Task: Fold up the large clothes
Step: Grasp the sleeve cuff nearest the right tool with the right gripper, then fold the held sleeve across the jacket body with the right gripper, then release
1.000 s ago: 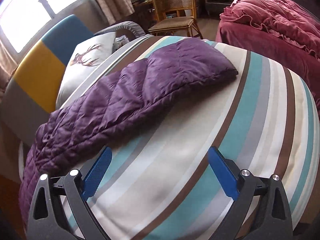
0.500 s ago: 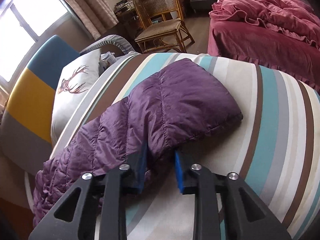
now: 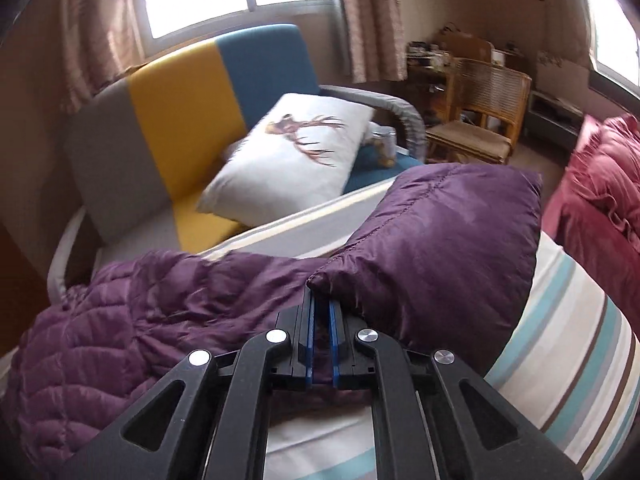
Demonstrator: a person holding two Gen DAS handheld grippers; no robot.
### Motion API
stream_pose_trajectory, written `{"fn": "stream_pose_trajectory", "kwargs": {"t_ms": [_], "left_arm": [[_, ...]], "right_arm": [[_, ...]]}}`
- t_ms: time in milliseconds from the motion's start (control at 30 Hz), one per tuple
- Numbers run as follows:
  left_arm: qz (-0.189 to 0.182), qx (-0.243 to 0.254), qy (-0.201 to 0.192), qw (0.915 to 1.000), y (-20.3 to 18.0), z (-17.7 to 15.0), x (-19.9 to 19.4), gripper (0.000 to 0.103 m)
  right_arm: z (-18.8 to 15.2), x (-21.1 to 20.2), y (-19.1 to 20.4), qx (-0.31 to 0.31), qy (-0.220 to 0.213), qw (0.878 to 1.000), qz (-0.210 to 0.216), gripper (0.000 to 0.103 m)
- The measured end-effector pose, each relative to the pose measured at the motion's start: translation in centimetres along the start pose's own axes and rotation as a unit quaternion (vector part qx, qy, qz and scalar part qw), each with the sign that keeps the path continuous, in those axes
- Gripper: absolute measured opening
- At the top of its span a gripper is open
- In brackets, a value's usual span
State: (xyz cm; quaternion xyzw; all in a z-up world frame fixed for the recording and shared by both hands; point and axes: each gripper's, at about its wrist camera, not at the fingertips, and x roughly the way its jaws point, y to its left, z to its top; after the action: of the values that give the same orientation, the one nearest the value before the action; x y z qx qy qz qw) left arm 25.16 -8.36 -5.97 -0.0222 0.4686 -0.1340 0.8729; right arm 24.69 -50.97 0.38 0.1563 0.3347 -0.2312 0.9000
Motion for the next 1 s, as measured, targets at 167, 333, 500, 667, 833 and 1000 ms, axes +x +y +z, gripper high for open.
{"fn": "stream_pose_trajectory", "kwargs": {"t_ms": [167,333,500,667,833,1000], "left_arm": [[-0.003,0.003,-0.005,1.0,0.6,0.1,-0.6,0.101],[0.01,0.0,-0.017,0.9998,1.6,0.3,-1.5,0.1],[-0.002,-0.02,-0.016,0.9997,3.1,0.6,-1.7,0.098],[-0.006,-0.026,-0.024,0.9993,4.0,1.0,-1.9,0.09],[-0.023,-0.018,-0.028,0.9992,3.8,1.4,-1.6,0.078],[-0.04,-0.022,-0.033,0.9984,3.0,2.1,-1.2,0.078]], "right_arm": [[-2.0,-0.6,9.1,-0.082,0.018,0.994,0.067,0.006],[-5.4,-1.0,17.3,-0.145,0.053,0.979,0.134,0.006],[-8.4,-1.0,22.6,-0.18,0.089,0.961,0.19,0.006],[-9.7,-1.2,24.1,-0.172,0.105,0.955,0.217,0.043],[-9.7,-1.0,22.9,-0.154,0.111,0.955,0.229,0.057],[-9.5,-2.5,20.8,-0.132,0.096,0.959,0.232,0.069]]}}
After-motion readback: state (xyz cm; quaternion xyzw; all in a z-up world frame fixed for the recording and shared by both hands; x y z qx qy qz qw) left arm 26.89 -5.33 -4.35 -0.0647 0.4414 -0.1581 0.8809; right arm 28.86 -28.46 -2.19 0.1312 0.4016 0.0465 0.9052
